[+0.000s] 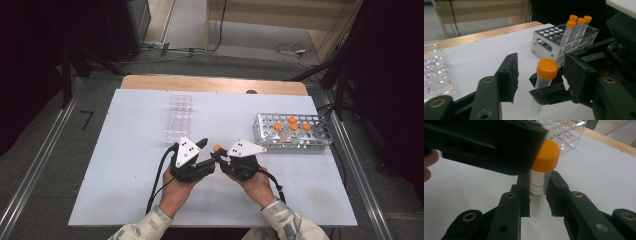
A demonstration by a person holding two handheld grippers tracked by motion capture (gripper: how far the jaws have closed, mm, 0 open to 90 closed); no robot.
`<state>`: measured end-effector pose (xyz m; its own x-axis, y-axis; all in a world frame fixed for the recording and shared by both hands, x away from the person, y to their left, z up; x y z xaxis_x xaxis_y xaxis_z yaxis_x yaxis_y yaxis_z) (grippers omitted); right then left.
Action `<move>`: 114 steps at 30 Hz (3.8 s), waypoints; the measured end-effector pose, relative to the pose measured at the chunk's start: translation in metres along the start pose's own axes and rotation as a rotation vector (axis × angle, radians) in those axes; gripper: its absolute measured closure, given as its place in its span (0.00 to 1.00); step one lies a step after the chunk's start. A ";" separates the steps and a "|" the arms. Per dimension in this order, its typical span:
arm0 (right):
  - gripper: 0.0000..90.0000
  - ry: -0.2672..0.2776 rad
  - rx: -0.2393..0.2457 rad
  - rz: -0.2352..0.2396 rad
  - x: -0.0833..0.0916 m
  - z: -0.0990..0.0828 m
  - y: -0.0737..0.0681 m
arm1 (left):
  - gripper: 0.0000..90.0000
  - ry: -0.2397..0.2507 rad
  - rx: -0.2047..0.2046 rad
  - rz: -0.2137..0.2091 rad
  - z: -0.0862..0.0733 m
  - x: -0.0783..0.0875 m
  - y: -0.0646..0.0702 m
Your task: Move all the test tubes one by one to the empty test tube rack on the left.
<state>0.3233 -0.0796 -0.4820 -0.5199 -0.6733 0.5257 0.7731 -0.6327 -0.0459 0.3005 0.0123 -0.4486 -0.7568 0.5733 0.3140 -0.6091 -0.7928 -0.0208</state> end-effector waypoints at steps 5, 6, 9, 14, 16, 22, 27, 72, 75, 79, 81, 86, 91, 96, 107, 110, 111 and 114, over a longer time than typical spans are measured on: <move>0.80 -0.004 -0.002 0.007 -0.002 -0.001 -0.002 | 0.62 -0.016 -0.014 -0.006 -0.003 -0.004 0.003; 0.80 -0.004 0.000 0.008 -0.002 -0.001 -0.002 | 0.64 -0.018 -0.018 -0.011 -0.003 -0.005 0.003; 0.80 -0.005 -0.006 0.010 -0.003 -0.001 -0.002 | 0.73 -0.027 -0.028 -0.008 -0.005 -0.006 0.002; 0.80 -0.013 -0.007 0.010 -0.004 -0.003 -0.003 | 0.74 -0.034 -0.028 -0.016 -0.007 -0.007 0.002; 0.80 -0.014 -0.008 0.011 -0.004 -0.003 -0.004 | 0.75 -0.037 -0.029 -0.018 -0.008 -0.008 0.002; 0.80 -0.016 -0.011 0.012 -0.004 -0.003 -0.004 | 0.76 -0.037 -0.025 -0.026 -0.008 -0.009 0.003; 0.79 -0.017 -0.011 0.018 -0.005 -0.004 -0.004 | 0.78 -0.044 -0.023 -0.025 -0.009 -0.008 0.002; 0.25 -0.041 -0.188 -0.128 0.059 -0.054 0.062 | 0.78 -0.016 0.085 0.153 0.042 -0.015 -0.098; 0.25 -0.041 -0.194 -0.128 0.059 -0.054 0.062 | 0.78 -0.009 0.086 0.169 0.046 -0.014 -0.105; 0.25 -0.042 -0.194 -0.128 0.059 -0.054 0.062 | 0.78 -0.003 0.079 0.193 0.051 -0.013 -0.113; 0.25 -0.043 -0.193 -0.127 0.059 -0.055 0.062 | 0.78 0.000 0.076 0.211 0.053 -0.013 -0.118; 0.25 -0.046 -0.193 -0.126 0.058 -0.055 0.062 | 0.78 -0.009 0.071 0.251 0.050 -0.017 -0.128; 0.25 -0.047 -0.199 -0.127 0.058 -0.056 0.063 | 0.78 -0.012 0.071 0.277 0.048 -0.018 -0.135; 0.25 -0.048 -0.198 -0.124 0.058 -0.056 0.062 | 0.78 -0.011 0.074 0.288 0.047 -0.020 -0.138; 0.25 -0.049 -0.198 -0.123 0.059 -0.057 0.062 | 0.78 -0.028 0.054 0.294 0.043 -0.026 -0.136; 0.25 -0.047 -0.199 -0.123 0.059 -0.056 0.062 | 0.78 -0.027 0.051 0.295 0.043 -0.026 -0.136; 0.25 -0.045 -0.198 -0.124 0.059 -0.056 0.062 | 0.78 -0.027 0.051 0.295 0.043 -0.026 -0.136; 0.25 -0.043 -0.204 -0.122 0.059 -0.056 0.062 | 0.78 -0.026 0.053 0.296 0.043 -0.025 -0.137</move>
<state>0.3200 -0.1800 -0.5015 -0.5858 -0.5728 0.5734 0.6137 -0.7756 -0.1478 0.4132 0.0970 -0.4126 -0.8930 0.3102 0.3261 -0.3488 -0.9349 -0.0658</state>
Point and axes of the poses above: each handheld gripper's, and its own axes: x roughly backward along the jaws, z roughly out of its top, y roughly to its right, the point moved 7 cm from there along -x, roughly forward along the jaws, and after that the axes turned 7 degrees about -x, right-handed, at the moved point
